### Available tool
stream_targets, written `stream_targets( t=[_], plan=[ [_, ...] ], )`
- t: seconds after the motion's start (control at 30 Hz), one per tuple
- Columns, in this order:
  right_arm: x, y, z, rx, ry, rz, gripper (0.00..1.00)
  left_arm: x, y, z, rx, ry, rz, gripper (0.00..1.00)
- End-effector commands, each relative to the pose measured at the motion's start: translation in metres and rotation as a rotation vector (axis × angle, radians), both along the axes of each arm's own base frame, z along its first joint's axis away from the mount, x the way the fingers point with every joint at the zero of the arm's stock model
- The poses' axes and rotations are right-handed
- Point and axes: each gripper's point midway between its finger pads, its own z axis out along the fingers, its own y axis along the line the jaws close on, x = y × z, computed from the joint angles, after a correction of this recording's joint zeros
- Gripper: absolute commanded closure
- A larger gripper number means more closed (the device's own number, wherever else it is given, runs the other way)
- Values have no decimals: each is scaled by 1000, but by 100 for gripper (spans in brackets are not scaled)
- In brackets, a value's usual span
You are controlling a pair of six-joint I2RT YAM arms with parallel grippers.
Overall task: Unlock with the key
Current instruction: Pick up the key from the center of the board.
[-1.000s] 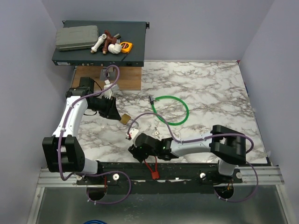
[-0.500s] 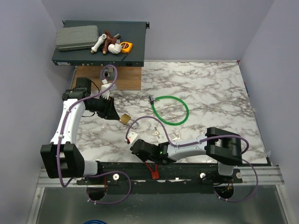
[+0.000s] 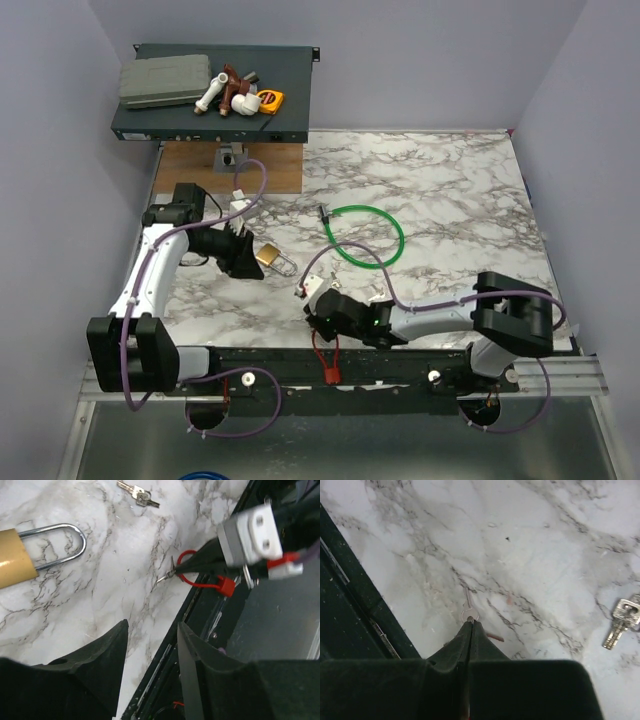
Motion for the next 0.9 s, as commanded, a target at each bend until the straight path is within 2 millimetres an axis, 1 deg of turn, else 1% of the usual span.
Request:
stream_targets(
  t=[0.0, 0.07, 0.17, 0.23, 0.3, 0.37, 0.5, 0.6, 0.67, 0.77, 0.87],
  plan=[
    [4, 4, 33, 170, 63, 35, 99, -25, -13, 3, -25, -169, -193, 56],
    [4, 4, 43, 216, 80, 54, 99, -32, -15, 6, -31, -264, -248, 56],
    [2, 5, 58, 282, 116, 92, 99, -46, -17, 8, -17, -463, -345, 56],
    [4, 6, 68, 314, 126, 102, 99, -50, -19, 3, 31, -593, -408, 55],
    [4, 7, 79, 344, 133, 115, 99, -52, -21, -3, 67, -685, -450, 55],
    [6, 10, 92, 378, 130, 120, 99, -51, -27, -4, 65, -729, -442, 55],
    [4, 14, 122, 447, 126, 141, 99, -49, -40, -2, 5, -739, -384, 54],
    [2, 15, 143, 495, 123, 150, 99, -48, -50, 1, -51, -688, -331, 52],
    [-2, 16, 156, 530, 123, 165, 99, -53, -57, 2, -97, -638, -331, 51],
    [-2, 15, 174, 573, 107, 163, 99, -60, -68, 5, -157, -576, -348, 50],
    [1, 14, 188, 609, 90, 154, 99, -66, -78, 14, -215, -537, -363, 50]
  ],
)
